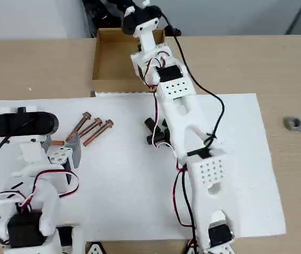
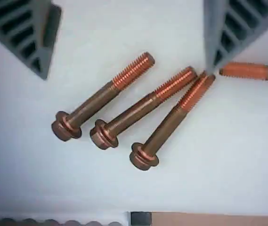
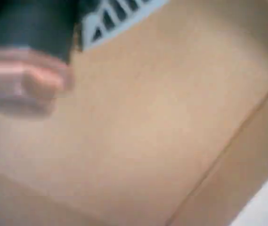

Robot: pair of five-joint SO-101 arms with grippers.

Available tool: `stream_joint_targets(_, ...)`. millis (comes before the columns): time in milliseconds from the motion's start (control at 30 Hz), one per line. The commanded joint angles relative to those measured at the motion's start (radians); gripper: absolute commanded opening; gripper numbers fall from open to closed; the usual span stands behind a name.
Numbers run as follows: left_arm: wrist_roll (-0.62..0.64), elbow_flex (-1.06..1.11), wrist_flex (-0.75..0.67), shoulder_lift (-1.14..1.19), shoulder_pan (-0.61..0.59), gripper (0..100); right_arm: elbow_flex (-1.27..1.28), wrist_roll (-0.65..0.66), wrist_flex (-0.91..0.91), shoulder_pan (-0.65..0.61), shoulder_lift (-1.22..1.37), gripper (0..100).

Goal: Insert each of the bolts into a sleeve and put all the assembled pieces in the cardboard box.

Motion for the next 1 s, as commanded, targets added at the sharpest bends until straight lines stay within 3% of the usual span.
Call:
stream_joint_targets(0, -0.003, -0.004, 0.006, -0.008, -0.009, 20, -0.161, 0.008, 0.062, 0.002, 0.012, 18.7)
stream_joint_targets(233, 0.008, -0.004, 0.008, -0.005, -0.012, 20, -0.362, 0.011, 0.232, -0.005, 0.041, 17.3)
stream_joint_targets(400, 0.072, -0.025, 0.003, 0.046, -0.13, 20, -0.605, 0.011, 0.553, -0.028, 0.022, 0.0)
stream_joint_targets(533, 0.081, -0.122, 0.0, 0.261, -0.184, 20, -0.815, 0.005, 0.802, -0.025, 0.027, 0.2)
stream_joint_targets(633, 0.163, -0.26, -0.006, 0.47, -0.218, 18, -0.813, 0.005, 0.915, -0.024, -0.008, 0.3)
stream_joint_targets(833, 0.374, -0.532, 0.08, 0.852, -0.222, 17, -0.81, 0.006, 0.949, -0.03, -0.142, 0.2)
stream_joint_targets(967, 0.442, -0.657, 0.176, 1.089, -0.215, 17, -0.71, 0.006, 0.957, -0.022, -0.248, 0.2)
